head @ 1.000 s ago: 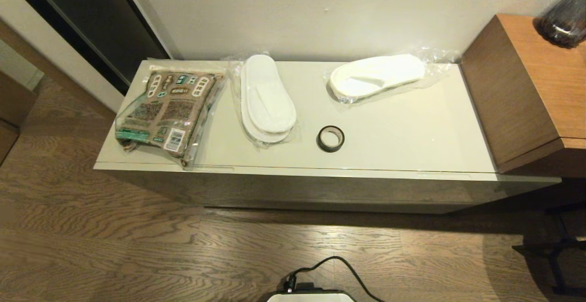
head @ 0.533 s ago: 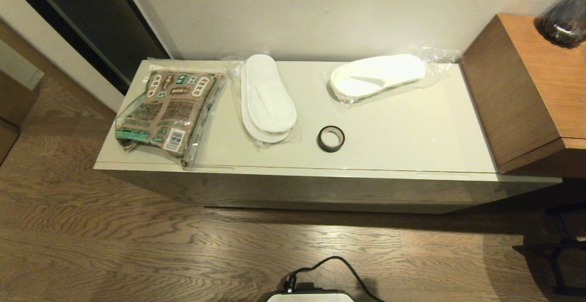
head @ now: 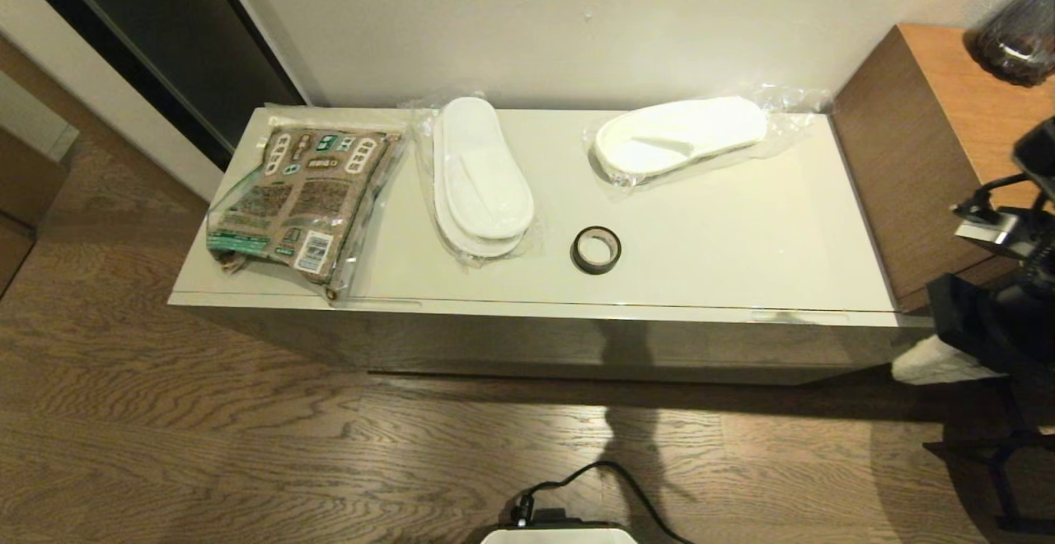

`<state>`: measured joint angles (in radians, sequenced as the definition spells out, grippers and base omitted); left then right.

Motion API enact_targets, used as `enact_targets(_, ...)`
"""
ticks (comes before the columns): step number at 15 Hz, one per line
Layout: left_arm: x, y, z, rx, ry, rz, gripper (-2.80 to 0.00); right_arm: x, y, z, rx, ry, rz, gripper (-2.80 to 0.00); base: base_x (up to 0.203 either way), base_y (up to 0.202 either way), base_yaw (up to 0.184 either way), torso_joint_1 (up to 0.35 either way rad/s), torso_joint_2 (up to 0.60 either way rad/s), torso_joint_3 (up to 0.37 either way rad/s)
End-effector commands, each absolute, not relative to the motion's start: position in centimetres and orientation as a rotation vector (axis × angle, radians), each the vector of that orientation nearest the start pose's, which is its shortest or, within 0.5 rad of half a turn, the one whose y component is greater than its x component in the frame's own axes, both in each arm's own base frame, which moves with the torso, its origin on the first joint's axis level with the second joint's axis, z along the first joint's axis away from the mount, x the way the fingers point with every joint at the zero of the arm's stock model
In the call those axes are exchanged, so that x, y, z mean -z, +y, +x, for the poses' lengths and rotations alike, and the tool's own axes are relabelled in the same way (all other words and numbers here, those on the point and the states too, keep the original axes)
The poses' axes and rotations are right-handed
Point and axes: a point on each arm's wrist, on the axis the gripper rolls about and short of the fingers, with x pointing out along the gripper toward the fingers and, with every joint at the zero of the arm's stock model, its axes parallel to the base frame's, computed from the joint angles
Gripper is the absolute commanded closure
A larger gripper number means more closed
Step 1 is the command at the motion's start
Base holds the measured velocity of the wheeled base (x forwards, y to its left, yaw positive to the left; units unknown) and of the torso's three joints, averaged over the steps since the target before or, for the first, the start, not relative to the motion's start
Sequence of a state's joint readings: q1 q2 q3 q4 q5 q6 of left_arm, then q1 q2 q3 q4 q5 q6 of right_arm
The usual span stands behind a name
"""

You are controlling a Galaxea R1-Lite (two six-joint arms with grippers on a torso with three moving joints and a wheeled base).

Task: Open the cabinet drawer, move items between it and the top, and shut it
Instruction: Open the drawer

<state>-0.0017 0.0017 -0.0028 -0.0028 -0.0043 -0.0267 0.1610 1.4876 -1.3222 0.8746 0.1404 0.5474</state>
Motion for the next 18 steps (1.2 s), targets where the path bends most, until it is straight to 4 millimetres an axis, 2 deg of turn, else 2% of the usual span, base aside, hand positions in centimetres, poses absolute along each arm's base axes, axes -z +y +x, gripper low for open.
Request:
enact_targets(1, -7.7, 0.0, -2.3, 0.006, -0.005, -0.028, 0.00, -23.1, 5.5, 24.9, 0.059, 1.164, 0.508, 0.00, 0.000, 0.000, 0.000, 0.000, 0.00, 0.000)
enact_targets(3, -7.7, 0.0, -2.3, 0.006, -0.005, -0.028, 0.00, -21.7, 5.8, 26.5, 0.127, 1.175, 0.514, 0.00, 0.000, 0.000, 0.000, 0.000, 0.00, 0.000)
enact_targets(6, -7.7, 0.0, -2.3, 0.006, -0.005, -0.028, 0.00, -20.8, 5.9, 28.4, 0.214, 1.113, 0.558, 0.00, 0.000, 0.000, 0.000, 0.000, 0.00, 0.000)
enact_targets(11, -7.6, 0.0, -2.3, 0.006, -0.003, -0.028, 0.00, -20.9, 5.9, 30.6, 0.321, 1.006, 0.589, 0.00, 0.000, 0.000, 0.000, 0.000, 0.00, 0.000)
enact_targets(14, -7.7, 0.0, -2.3, 0.006, -0.005, -0.028, 0.00, -21.9, 5.6, 32.4, 0.352, 0.932, 0.648, 0.00, 0.000, 0.000, 0.000, 0.000, 0.00, 0.000)
enact_targets(18, -7.7, 0.0, -2.3, 0.006, -0.005, -0.028, 0.00, -21.0, 5.7, 33.1, 0.367, 0.945, 0.649, 0.00, 0.000, 0.000, 0.000, 0.000, 0.00, 0.000)
